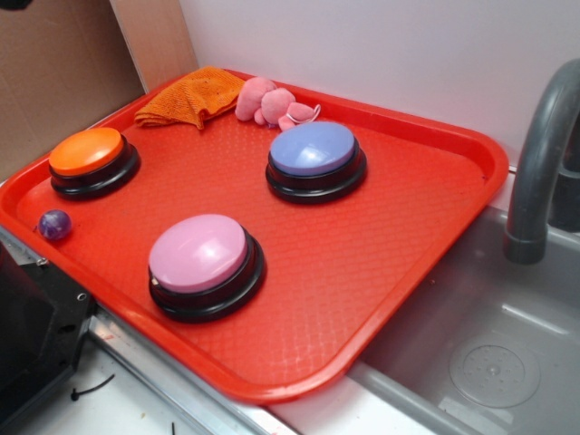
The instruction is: Push the orange button.
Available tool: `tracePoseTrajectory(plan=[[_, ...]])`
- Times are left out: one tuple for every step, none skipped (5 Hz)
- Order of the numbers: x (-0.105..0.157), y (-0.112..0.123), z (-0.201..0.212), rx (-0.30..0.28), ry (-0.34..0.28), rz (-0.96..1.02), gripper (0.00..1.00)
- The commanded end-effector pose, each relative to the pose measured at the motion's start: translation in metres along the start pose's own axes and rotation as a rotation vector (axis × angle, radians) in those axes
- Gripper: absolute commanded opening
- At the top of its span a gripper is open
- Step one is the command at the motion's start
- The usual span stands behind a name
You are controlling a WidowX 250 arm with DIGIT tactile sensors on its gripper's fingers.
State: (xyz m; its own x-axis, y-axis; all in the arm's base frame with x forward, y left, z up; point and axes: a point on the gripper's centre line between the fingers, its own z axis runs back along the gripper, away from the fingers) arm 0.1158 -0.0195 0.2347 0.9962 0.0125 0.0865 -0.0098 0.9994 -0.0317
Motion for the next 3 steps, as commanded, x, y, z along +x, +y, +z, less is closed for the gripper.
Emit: tracePoseTrajectory(plan=[[0.0, 0.0, 0.0, 0.0, 0.0, 0.0, 1.0], [0.046, 0.051, -0.053, 0.082, 0.093, 0.237, 1.0], [0.079, 0.094, -0.084, 0.108, 0.097, 0.373, 1.0]])
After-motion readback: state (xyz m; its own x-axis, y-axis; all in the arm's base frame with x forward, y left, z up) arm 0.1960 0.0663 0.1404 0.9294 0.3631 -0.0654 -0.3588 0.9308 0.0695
